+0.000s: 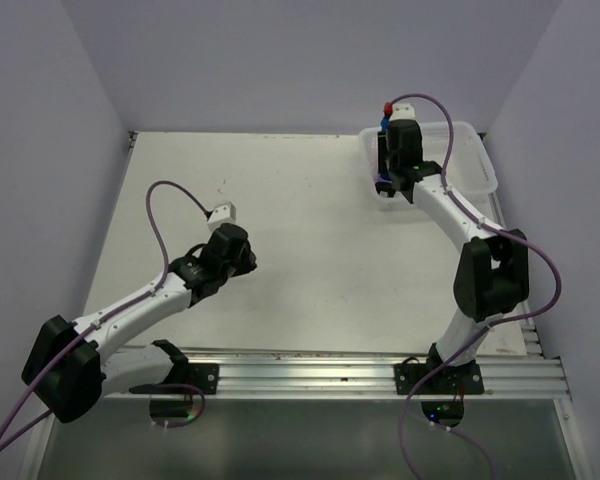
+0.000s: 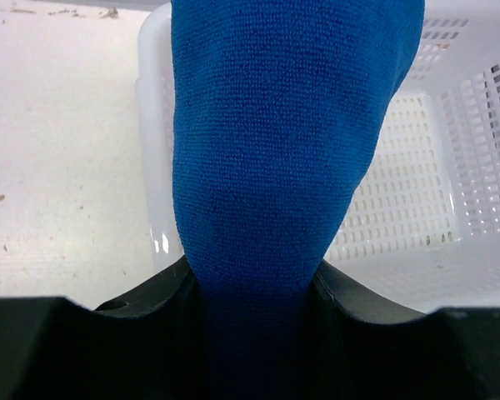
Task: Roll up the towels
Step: Place the rolled towel into the container
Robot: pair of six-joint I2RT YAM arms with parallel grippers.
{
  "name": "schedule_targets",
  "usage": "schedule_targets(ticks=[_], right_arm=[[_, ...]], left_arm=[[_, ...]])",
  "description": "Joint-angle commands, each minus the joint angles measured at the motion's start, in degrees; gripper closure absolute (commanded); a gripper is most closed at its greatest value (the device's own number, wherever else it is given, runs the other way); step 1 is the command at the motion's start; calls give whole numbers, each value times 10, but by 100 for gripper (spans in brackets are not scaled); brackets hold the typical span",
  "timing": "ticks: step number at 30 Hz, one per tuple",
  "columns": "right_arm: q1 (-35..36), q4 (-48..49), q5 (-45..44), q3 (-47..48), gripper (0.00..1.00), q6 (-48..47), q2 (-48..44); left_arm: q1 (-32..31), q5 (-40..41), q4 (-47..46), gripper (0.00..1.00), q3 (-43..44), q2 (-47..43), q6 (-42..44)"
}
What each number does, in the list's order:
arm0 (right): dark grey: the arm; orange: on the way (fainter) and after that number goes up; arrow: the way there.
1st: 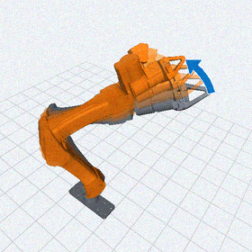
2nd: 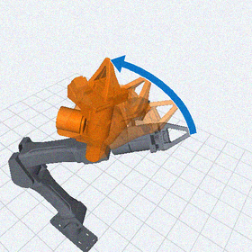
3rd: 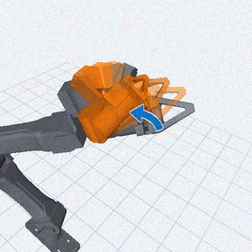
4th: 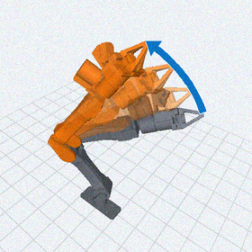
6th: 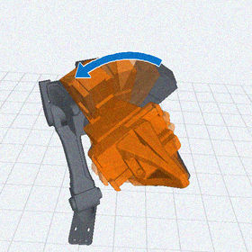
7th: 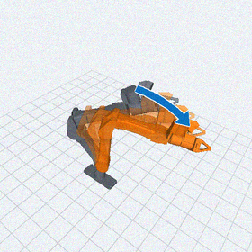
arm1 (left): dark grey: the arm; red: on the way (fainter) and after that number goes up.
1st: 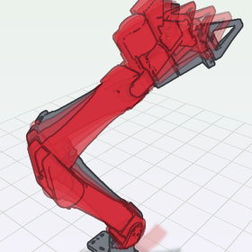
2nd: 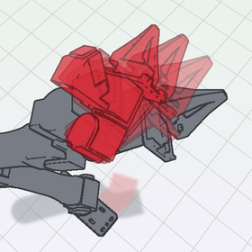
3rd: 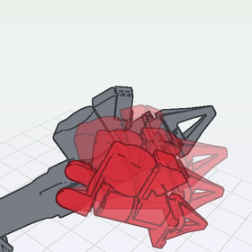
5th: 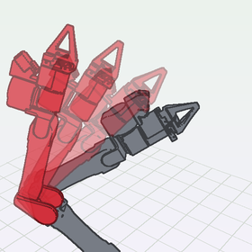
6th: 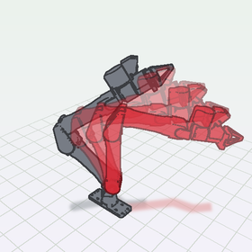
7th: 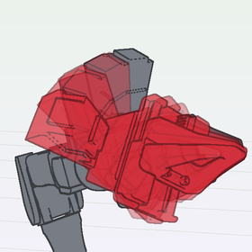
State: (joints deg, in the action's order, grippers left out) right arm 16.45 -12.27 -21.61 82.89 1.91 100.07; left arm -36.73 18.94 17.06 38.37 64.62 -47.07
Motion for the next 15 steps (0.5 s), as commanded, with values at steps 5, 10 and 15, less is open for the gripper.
schedule_targets(ticks=[5,10,15], right_arm=[[-32,115,-32,-17,100,13,31],[-54,119,-11,-12,99,36,58],[-98,135,38,-16,98,63,79]], left_arm=[[4,-10,-50,74,39,40,21],[5,-10,-62,74,50,72,27],[6,-20,-64,74,72,102,26]])
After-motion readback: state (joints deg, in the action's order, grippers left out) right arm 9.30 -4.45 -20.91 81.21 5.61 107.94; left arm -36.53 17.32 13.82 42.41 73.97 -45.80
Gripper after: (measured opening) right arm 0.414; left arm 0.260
